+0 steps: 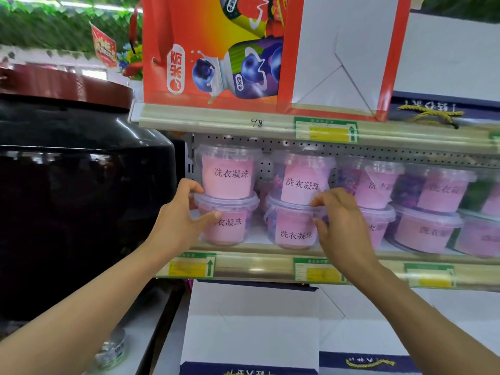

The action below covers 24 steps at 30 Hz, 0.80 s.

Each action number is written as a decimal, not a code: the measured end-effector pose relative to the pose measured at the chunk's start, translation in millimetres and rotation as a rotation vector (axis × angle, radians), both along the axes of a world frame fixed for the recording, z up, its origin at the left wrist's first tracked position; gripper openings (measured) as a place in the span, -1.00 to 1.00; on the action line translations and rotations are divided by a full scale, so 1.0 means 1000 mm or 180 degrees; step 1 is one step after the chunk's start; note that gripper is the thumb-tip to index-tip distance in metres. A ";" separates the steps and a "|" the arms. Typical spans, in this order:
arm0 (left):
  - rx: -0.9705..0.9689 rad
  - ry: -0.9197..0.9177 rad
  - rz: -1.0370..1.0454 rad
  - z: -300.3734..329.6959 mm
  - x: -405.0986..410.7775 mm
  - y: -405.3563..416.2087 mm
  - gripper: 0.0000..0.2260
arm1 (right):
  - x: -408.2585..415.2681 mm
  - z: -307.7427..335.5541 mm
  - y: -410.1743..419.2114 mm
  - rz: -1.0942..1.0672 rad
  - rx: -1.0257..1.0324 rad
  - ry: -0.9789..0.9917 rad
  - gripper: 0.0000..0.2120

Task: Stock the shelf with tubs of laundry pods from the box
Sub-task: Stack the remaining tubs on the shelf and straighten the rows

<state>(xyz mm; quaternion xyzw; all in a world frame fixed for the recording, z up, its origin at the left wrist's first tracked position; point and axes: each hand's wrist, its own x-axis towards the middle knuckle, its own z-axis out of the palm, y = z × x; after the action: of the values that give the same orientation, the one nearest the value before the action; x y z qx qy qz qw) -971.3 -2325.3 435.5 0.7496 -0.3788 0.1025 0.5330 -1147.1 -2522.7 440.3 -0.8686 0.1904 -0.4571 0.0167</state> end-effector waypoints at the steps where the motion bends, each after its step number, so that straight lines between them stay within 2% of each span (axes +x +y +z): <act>1: -0.0007 -0.0008 -0.0012 0.000 0.002 0.000 -0.62 | 0.000 0.000 0.000 -0.0011 -0.0017 -0.0006 -0.76; 11: 0.0069 0.0028 -0.0042 0.001 0.000 0.004 -0.65 | 0.001 -0.004 -0.002 0.0019 -0.0079 -0.0040 -0.71; 15: 0.0319 -0.0012 0.0352 0.005 -0.016 0.003 -0.51 | -0.006 -0.005 -0.001 0.0115 0.0078 -0.0067 -0.65; 19: 0.0237 -0.0963 0.0862 0.009 -0.040 -0.001 -0.41 | -0.027 -0.007 -0.009 0.0012 0.0113 -0.0246 -0.60; 24: 0.0301 -0.1779 0.0678 0.014 -0.073 -0.028 -0.49 | -0.062 -0.007 -0.041 -0.0259 0.0178 -0.0257 -0.57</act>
<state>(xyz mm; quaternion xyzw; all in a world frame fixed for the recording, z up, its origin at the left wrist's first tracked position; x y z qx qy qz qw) -1044.3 -2353.7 449.2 0.7518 -0.4344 0.3424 0.3589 -1208.6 -2564.1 433.1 -0.8402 0.2374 -0.4866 0.0299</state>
